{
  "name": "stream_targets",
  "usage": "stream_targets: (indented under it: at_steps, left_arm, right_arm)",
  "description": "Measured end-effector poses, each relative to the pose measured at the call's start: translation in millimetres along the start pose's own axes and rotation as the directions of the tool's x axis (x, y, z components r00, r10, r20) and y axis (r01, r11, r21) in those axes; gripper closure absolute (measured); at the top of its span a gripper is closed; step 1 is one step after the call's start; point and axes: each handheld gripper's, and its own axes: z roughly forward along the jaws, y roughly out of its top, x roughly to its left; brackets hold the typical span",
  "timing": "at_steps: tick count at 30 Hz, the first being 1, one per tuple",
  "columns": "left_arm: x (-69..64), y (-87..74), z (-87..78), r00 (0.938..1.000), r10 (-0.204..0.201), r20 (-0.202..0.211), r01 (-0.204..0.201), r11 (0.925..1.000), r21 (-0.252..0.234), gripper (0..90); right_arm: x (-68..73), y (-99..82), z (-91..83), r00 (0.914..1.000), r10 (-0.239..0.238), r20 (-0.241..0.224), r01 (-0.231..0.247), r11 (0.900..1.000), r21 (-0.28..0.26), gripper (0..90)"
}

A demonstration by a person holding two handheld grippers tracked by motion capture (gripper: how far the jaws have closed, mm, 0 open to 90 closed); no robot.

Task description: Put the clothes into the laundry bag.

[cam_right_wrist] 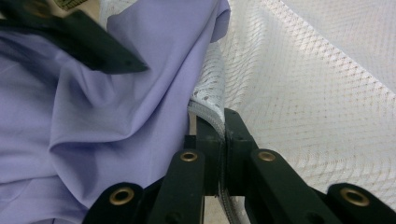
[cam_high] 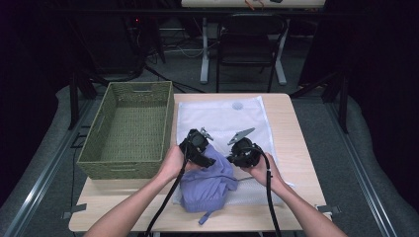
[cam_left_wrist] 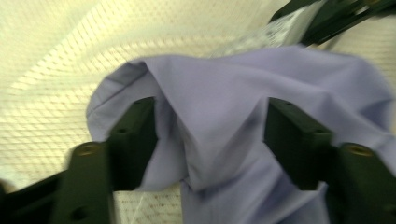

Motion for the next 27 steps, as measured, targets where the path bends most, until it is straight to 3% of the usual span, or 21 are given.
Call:
stream_targets:
  at_steps: [2,4,6,7,11,14,17,19,22,24,27]
  left_arm:
    - [0.6,-3.1,5.4,0.9994,0.01,0.033,-0.01,0.9999,0.0,58.3]
    - [-1.8,-5.9,8.2,0.9986,0.034,0.042,-0.034,0.9994,0.002,75.9]
    - [-5.6,-7.8,7.0,0.9979,0.052,0.039,-0.052,0.9986,0.0,87.1]
    - [-7.4,-8.3,4.8,0.9974,0.064,0.033,-0.064,0.9979,-0.007,88.4]
    - [-18.5,-9.5,-11.3,0.9943,0.098,0.041,-0.095,0.9937,-0.059,88.8]
    - [-30.6,-9.7,-17.6,0.9893,0.125,0.075,-0.12,0.9901,-0.074,88.7]
    - [-40.7,-10.5,-8.2,0.9853,0.137,0.102,-0.131,0.9896,-0.059,88.6]
    - [-43.9,-12.1,5.3,0.9821,0.151,0.113,-0.15,0.9886,-0.012,88.3]
    - [-42.6,-14.5,22.3,0.9835,0.137,0.118,-0.141,0.9896,0.029,85.8]
    - [-38.8,-15.0,22.2,0.9839,0.119,0.133,-0.123,0.9921,0.023,78.8]
    - [-34.7,-13.2,7.4,0.9884,0.105,0.11,-0.105,0.9945,-0.003,60.4]
  right_arm:
    - [-0.6,-0.2,0.3,1.0,-0.001,-0.004,0.001,1.0,0.002,87.3]
    - [-0.6,-0.1,0.6,1.0,-0.001,-0.001,0.001,1.0,0.006,87.3]
    - [-0.2,-0.1,1.4,1.0,0.003,-0.001,-0.003,1.0,-0.001,87.3]
    - [0.0,0.1,1.4,1.0,0.003,0.0,-0.003,1.0,-0.001,87.4]
    - [-0.4,2.0,-0.2,1.0,0.004,0.008,-0.004,1.0,0.0,87.4]
    - [-0.3,3.3,-1.3,0.9998,0.013,0.015,-0.013,0.9998,-0.015,87.4]
    - [0.5,4.6,-3.8,0.9995,0.019,0.025,-0.019,0.9995,-0.027,87.4]
    - [0.4,5.5,-6.4,0.9992,0.023,0.033,-0.022,0.9993,-0.031,87.3]
    - [1.0,5.5,-8.0,0.9992,0.028,0.028,-0.027,0.999,-0.036,87.3]
    - [0.5,4.7,-7.2,0.9995,0.022,0.022,-0.022,0.9991,-0.038,87.3]
    - [-0.9,3.6,-6.8,0.9995,0.024,0.021,-0.024,0.9992,-0.031,87.3]
